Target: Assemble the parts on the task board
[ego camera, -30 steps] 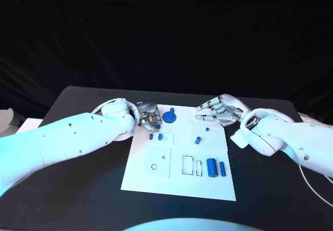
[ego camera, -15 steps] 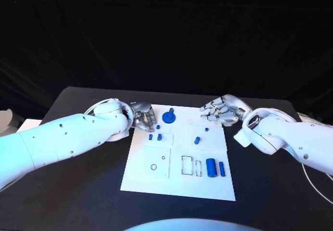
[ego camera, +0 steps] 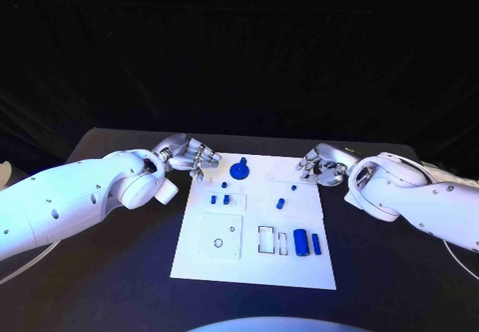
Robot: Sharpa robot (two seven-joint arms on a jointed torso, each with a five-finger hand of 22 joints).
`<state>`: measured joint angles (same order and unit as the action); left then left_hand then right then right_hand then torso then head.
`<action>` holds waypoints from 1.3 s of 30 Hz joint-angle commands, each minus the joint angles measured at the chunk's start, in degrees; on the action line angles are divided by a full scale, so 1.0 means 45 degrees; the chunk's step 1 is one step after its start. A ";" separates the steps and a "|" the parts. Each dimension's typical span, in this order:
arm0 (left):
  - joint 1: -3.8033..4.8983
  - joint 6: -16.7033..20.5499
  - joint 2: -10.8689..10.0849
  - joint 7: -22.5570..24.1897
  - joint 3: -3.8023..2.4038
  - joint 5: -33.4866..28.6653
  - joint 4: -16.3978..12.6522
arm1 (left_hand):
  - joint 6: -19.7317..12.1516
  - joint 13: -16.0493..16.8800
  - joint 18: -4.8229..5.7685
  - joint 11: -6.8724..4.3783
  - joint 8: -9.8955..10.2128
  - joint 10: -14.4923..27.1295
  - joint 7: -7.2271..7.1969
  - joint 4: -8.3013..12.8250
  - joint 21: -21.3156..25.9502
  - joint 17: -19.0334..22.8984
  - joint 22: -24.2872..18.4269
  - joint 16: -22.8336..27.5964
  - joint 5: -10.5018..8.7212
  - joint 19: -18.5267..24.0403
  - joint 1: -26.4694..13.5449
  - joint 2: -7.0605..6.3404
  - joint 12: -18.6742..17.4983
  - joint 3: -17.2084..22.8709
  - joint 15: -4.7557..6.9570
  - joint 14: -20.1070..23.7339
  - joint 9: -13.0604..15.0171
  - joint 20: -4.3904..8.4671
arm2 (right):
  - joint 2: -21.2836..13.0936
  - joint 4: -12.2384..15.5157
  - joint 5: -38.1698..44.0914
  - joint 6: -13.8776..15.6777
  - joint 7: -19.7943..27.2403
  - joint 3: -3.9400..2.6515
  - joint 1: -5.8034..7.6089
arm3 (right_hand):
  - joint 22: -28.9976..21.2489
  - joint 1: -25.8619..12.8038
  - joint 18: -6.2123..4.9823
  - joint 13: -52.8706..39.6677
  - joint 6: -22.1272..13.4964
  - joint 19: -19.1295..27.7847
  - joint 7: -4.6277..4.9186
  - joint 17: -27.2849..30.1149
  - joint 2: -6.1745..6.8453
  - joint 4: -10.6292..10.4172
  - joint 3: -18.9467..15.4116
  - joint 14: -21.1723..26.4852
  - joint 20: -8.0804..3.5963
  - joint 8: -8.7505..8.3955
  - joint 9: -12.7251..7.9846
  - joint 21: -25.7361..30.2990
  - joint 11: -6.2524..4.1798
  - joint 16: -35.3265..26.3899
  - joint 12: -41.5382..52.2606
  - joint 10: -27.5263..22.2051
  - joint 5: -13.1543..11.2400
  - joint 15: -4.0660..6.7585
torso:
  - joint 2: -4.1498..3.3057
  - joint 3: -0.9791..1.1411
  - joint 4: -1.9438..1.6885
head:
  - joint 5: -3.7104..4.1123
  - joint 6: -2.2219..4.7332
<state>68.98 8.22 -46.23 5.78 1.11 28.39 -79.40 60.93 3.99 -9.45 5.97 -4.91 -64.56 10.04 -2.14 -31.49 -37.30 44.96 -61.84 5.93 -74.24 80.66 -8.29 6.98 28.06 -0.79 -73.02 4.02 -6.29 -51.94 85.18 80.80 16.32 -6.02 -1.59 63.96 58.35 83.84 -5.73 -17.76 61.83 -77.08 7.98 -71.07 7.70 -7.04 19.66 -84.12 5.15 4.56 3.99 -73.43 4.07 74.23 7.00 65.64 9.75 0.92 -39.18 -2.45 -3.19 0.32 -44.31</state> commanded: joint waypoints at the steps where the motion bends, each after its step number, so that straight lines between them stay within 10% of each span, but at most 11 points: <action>1: 0.0009 0.0312 -0.0169 0.1505 0.0014 -0.6640 -0.0269 | 0.0123 0.0019 -0.0210 -0.0009 -0.0088 -0.0141 -0.0002 -0.0073 0.0087 0.0163 -0.0036 0.0083 0.0046 0.0112 -0.0139 0.0014 0.0091 -0.0013 0.0011 0.0109 0.0013 0.0027 | 0.0037 0.0023 0.2891 -0.0772 -0.0972 0.0000 -0.0058 | -0.0021 -0.0075 -0.0066 0.0532 0.0050 -0.0095 -0.0110 0.0047 0.0262 0.0038 0.0392 -0.0471 0.0007 -0.0101 -0.0013 0.0088 -0.0033 -0.0081 -0.0210 0.0248 -0.0146 0.0005 | -0.0002 -0.0017 0.0002 | 0.0172 0.0014; 23: -0.0025 0.0345 -0.0845 0.2272 0.0071 -0.7964 -0.1527 | 0.0268 0.0040 -0.0224 -0.0087 -0.0218 -0.0311 -0.0078 -0.0086 0.0198 0.0452 -0.0120 0.0173 0.0041 0.0157 -0.0291 0.0029 0.0350 -0.0123 0.0055 0.0235 0.0026 0.0046 | 0.0715 0.0101 0.4313 -0.1650 -0.0970 0.0001 -0.0391 | -0.0107 -0.0361 -0.0081 0.1535 0.0093 -0.0121 -0.0212 0.0184 0.0519 0.0136 0.1000 -0.0490 -0.0093 -0.0166 -0.0013 0.0170 -0.0117 -0.0229 -0.0611 0.0268 -0.0622 0.0081 | -0.0026 0.0015 0.0002 | 0.0277 0.0009; 39: -0.0025 0.0280 -0.0835 0.2172 0.0073 -0.7970 -0.1537 | 0.0265 0.0029 -0.0229 -0.0108 -0.0250 -0.0291 -0.0092 0.0034 0.0243 0.0625 -0.0157 0.0240 0.0114 0.0164 -0.0195 0.0050 0.0430 -0.0092 0.0087 0.0310 0.0015 0.0076 | 0.1076 -0.0061 0.4486 -0.2262 -0.0962 0.0006 -0.0492 | 0.0128 -0.0197 -0.0037 0.1968 0.0577 -0.0277 -0.0260 0.0096 0.0190 0.0436 0.1627 -0.0573 -0.0143 -0.0005 0.0066 0.0031 -0.0200 -0.0135 -0.0529 0.0800 -0.1005 0.0115 | -0.0021 0.0013 0.0012 | 0.0274 -0.0048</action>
<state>68.84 9.78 -50.04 14.83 1.46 -6.96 -86.13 61.72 4.09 -9.37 5.41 -5.71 -65.72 9.61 -2.21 -30.62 -34.57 44.32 -60.96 6.14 -73.88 79.96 -8.24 8.66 27.64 -0.42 -71.98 4.06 -5.93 -47.33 84.82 99.63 9.32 -10.40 -1.77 62.07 58.79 83.02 -5.73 -8.92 64.22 -77.99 6.84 -70.53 8.99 -5.04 26.68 -83.91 4.40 4.39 4.24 -73.02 3.24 73.34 4.59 68.95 5.39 1.14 -39.27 -2.42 -3.13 1.57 -44.50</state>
